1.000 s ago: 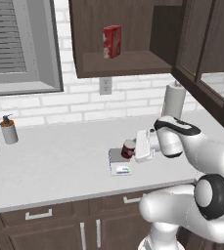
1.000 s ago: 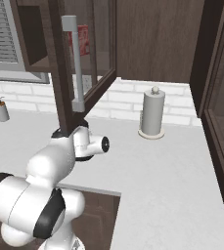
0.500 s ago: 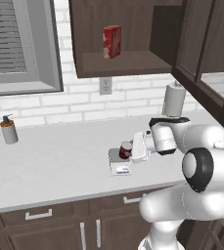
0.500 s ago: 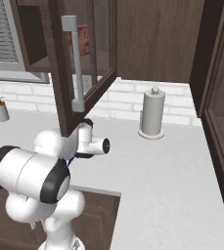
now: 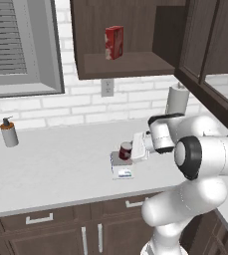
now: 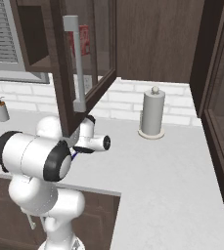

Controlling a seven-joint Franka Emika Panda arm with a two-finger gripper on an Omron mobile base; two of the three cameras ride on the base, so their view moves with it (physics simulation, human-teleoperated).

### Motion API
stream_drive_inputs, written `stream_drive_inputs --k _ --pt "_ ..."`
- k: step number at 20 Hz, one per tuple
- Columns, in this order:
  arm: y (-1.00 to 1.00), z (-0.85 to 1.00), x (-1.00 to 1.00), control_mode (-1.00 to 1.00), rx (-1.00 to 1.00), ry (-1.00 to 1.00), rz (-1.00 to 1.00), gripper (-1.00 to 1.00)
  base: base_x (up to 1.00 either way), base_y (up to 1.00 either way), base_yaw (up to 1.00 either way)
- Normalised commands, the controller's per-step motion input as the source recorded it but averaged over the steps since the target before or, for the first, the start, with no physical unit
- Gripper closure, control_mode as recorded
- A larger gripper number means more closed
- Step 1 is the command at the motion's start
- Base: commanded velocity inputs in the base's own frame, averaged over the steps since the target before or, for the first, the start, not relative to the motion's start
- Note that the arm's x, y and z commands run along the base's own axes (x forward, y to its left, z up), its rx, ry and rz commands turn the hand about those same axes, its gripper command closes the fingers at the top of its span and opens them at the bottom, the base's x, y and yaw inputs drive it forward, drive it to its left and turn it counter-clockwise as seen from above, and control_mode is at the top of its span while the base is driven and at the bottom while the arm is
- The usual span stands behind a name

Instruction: Pick the canned food and place it on the digital scale for weighing, and close the cabinet.

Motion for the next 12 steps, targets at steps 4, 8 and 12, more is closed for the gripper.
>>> stream_drive_inputs --k 4,8,12 --pt "0.13 -0.13 0.05 -1.00 0.00 0.00 0.00 1.00 0.00 0.00 0.00" --pt "0.04 -0.21 0.00 -1.00 0.00 0.02 0.00 -1.00 0.00 0.00 0.00" --pt "0.08 -0.36 0.00 -1.00 0.00 0.00 0.00 -1.00 0.00 0.00 0.00"
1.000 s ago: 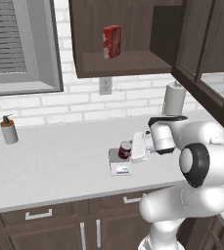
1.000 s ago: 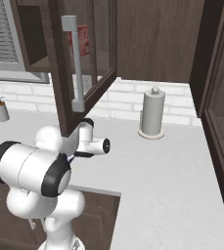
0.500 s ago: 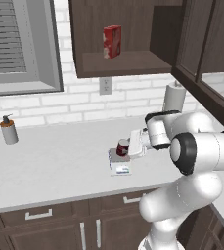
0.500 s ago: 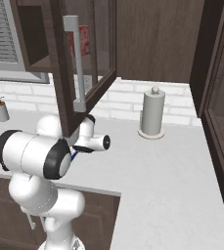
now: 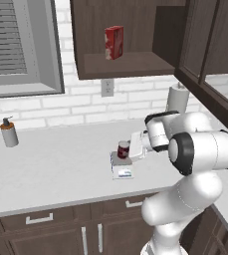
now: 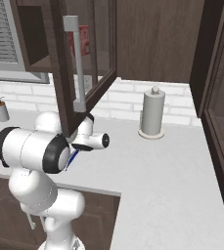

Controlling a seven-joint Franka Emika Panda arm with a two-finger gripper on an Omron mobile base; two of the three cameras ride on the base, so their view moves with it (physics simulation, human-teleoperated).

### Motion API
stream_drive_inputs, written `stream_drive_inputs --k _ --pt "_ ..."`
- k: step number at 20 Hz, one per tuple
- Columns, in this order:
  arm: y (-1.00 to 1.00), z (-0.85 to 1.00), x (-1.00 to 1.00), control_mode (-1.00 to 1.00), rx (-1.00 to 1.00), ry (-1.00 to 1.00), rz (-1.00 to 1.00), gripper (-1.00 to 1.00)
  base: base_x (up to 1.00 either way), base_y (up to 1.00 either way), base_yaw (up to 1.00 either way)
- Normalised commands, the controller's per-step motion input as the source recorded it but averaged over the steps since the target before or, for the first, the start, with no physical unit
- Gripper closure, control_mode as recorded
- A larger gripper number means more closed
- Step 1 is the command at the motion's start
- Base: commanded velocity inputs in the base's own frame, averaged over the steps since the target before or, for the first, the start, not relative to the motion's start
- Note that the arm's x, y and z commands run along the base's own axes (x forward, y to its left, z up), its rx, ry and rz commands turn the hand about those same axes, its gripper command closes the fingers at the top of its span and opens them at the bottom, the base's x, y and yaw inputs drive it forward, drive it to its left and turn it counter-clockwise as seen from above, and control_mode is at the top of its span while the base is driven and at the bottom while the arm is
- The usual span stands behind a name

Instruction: Pick the canned food and place it on the digital scale for weighing, and close the cabinet.

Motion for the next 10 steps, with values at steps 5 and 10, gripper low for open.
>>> stream_drive_inputs --k 5,10 --pt "0.18 -0.45 0.00 -1.00 0.00 0.00 0.00 -1.00 0.00 0.00 0.00" --pt "0.00 -0.13 -0.15 -1.00 0.00 0.00 0.00 -1.00 0.00 0.00 0.00"
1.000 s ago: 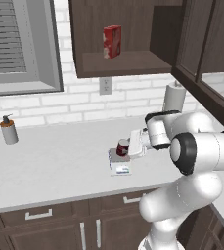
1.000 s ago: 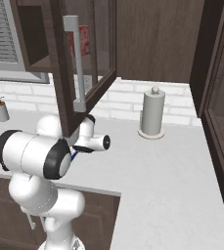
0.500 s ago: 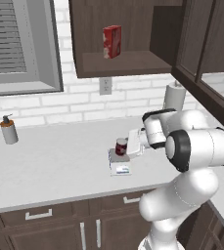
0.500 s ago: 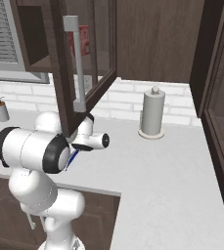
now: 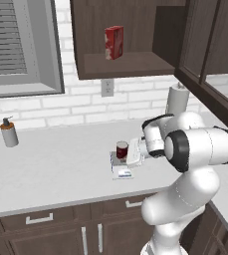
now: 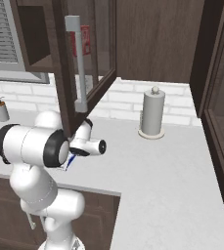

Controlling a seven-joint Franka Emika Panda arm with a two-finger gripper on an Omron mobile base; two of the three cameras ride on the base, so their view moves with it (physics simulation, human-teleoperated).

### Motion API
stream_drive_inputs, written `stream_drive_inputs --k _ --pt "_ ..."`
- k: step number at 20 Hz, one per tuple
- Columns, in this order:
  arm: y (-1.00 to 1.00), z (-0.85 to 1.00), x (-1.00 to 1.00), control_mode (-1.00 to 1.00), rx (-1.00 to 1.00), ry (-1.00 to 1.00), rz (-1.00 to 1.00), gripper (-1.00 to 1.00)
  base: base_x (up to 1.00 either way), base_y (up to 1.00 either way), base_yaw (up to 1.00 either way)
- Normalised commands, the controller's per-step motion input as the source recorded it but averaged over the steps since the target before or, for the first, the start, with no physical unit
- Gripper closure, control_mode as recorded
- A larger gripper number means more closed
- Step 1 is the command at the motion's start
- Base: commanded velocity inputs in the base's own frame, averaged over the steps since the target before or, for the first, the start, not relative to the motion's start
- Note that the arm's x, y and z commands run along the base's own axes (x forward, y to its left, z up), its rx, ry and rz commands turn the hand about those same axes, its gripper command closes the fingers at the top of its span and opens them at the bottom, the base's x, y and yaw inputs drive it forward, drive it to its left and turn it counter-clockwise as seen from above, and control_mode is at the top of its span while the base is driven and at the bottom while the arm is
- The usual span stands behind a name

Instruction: Pick the canned food and place it on the digital scale for weighing, and close the cabinet.

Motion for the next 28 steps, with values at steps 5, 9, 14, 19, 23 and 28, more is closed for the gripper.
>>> stream_drive_inputs --k 5,9,14,19,23,28 --pt "-0.01 -0.08 -0.17 -1.00 0.00 0.00 0.00 -1.00 0.00 0.00 0.00" --pt "-0.27 -0.11 -0.22 -1.00 0.04 -0.06 0.00 -1.00 0.00 0.00 0.00" --pt "-0.42 -0.02 -0.20 -1.00 0.05 -0.13 -0.01 -1.00 0.00 0.00 0.00" --pt "-0.41 -0.06 -0.23 -1.00 0.05 -0.09 -0.02 -1.00 0.00 0.00 0.00" --pt "-0.25 0.00 -0.72 -1.00 0.04 -0.23 -0.01 -1.00 0.00 0.00 0.00" --pt "-0.19 0.16 -0.88 -1.00 0.01 -0.35 0.00 -1.00 0.00 0.00 0.00"
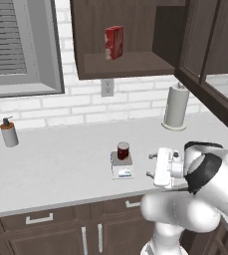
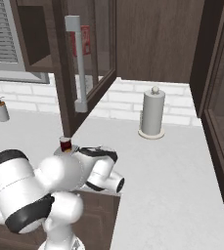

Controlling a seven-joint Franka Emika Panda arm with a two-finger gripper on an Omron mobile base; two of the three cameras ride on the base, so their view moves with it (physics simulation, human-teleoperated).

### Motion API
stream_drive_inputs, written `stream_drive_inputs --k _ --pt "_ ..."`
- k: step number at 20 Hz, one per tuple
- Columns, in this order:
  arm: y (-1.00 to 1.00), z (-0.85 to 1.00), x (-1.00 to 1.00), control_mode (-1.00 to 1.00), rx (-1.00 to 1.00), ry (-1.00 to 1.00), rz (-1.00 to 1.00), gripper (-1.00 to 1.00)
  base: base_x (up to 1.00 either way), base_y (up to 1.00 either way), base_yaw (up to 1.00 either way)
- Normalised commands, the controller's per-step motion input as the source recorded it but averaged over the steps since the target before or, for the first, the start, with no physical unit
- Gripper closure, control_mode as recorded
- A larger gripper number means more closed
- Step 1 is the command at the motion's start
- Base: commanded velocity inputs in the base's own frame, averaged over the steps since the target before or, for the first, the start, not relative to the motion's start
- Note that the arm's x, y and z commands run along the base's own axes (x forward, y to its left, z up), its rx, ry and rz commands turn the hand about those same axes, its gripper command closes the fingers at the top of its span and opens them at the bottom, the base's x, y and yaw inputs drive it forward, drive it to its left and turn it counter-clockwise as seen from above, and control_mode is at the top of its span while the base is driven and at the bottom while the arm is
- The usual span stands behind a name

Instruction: Pick the canned food and place it on the digital scale for weighing, and close the cabinet.

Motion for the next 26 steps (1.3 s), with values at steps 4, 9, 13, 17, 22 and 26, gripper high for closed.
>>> stream_drive_inputs --k 4,9,13,17,22,26 --pt "-0.61 0.61 -0.94 -1.00 0.05 -0.28 0.00 -1.00 0.00 0.00 0.00" --pt "-0.58 0.67 -0.88 -1.00 0.04 -0.15 0.00 -1.00 0.00 0.00 0.00" --pt "-0.55 0.98 -0.70 -1.00 0.00 -0.15 0.00 -1.00 0.00 0.00 0.00" --pt "-0.77 0.96 -0.47 -1.00 0.00 -0.20 0.00 -1.00 0.00 0.00 0.00" --pt "-0.97 0.85 -0.29 -1.00 0.00 -0.19 0.00 -1.00 0.00 0.00 0.00" --pt "-0.89 0.84 -0.08 -1.00 0.00 -0.19 0.00 -1.00 0.00 0.00 0.00"
